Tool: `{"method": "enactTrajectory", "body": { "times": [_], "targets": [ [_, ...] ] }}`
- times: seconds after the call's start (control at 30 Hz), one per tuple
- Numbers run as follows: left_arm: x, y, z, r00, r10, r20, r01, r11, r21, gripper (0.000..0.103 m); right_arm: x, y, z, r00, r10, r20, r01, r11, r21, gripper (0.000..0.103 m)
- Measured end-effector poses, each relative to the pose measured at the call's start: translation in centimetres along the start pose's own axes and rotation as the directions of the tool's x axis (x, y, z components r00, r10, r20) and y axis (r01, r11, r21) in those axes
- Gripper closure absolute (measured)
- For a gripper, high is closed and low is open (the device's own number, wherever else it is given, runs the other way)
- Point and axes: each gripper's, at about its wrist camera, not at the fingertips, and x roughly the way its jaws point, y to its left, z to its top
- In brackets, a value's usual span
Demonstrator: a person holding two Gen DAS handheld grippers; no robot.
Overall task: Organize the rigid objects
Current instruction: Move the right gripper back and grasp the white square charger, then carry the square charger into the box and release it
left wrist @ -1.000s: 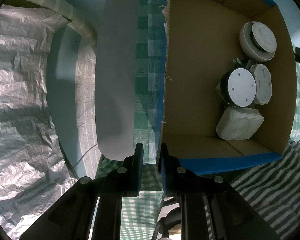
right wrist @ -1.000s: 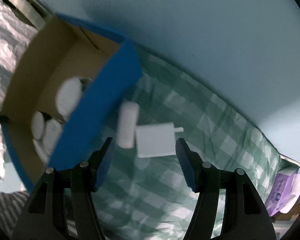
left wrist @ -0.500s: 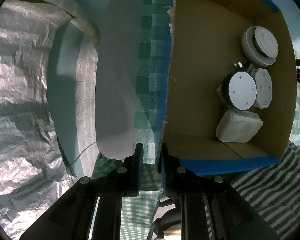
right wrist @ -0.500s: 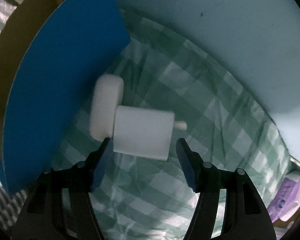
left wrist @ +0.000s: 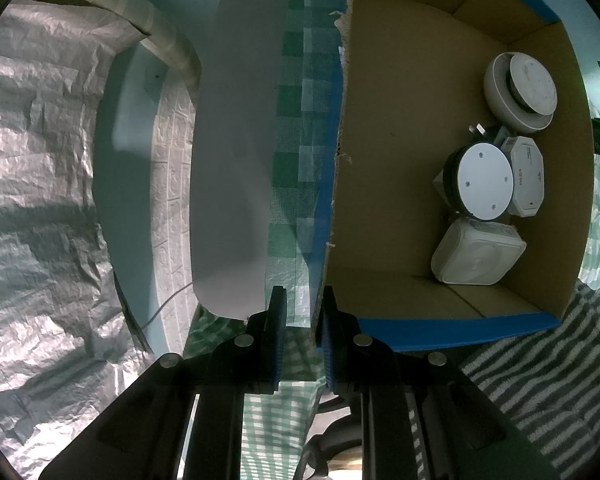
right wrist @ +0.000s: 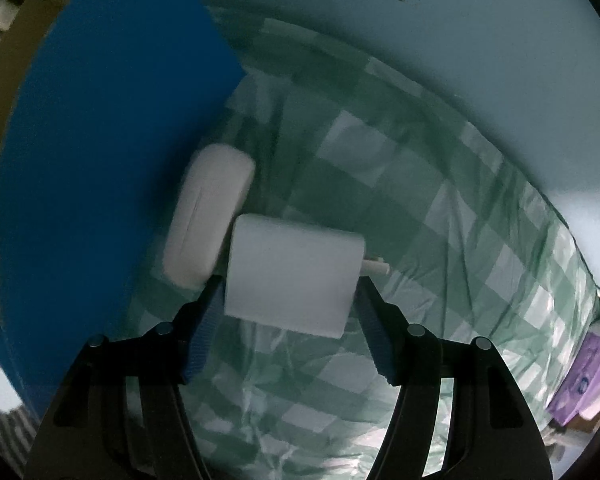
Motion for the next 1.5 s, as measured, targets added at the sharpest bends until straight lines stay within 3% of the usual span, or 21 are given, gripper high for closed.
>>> {"method": "enactTrajectory", "body": {
  "times": [0.23,0.47,0.6,0.93,1.07,1.23,1.5],
  "targets": [
    [0.1,0.0,-0.1,1.0,0.005,-0.001,-0.005,1.0,0.001,0.081,0.2,0.1,0.0,1.0,-0.003,-0.006,0.003,1.0,0.029,0.043],
    [0.1,0.1,0.0,1.0,-0.004,-0.001,0.004,1.0,-0.002,0.081,-0.1,-1.2,-3.3,0.999,-0.016,-0.035,0.018,0.999,0.044,0.044],
    [0.0,0.1,0.0,1.0,-0.004,-0.002,0.004,1.0,-0.001,0.081,-0.4,-2.0,-3.9,0.999,0.025,-0.02,-0.024,0.997,0.077,0.042],
    [0.1,0.0,0.1,1.0,0.003,-0.005,-0.003,1.0,0.005,0.081,0.2,-2.2,-0.9,0.999,-0.005,-0.038,0.011,0.989,0.15,0.042],
    [0.0,-0.1,0.1,1.0,-0.001,-0.004,0.001,1.0,0.003,0.081,0.2,-2.0,-0.8,1.0,-0.02,-0.012,0.021,0.988,0.156,0.044],
    [0.0,-0.1,0.1,1.0,0.0,-0.005,0.0,1.0,0.005,0.081,-0.3,-1.9,-3.7,1.0,0.002,0.013,-0.004,0.987,0.158,0.045],
    [0.0,-0.1,0.2,1.0,0.001,-0.005,-0.001,1.0,0.01,0.081,-4.1,-2.0,-5.0,0.998,0.022,0.063,-0.03,0.992,0.124,0.045]
  ]
}}
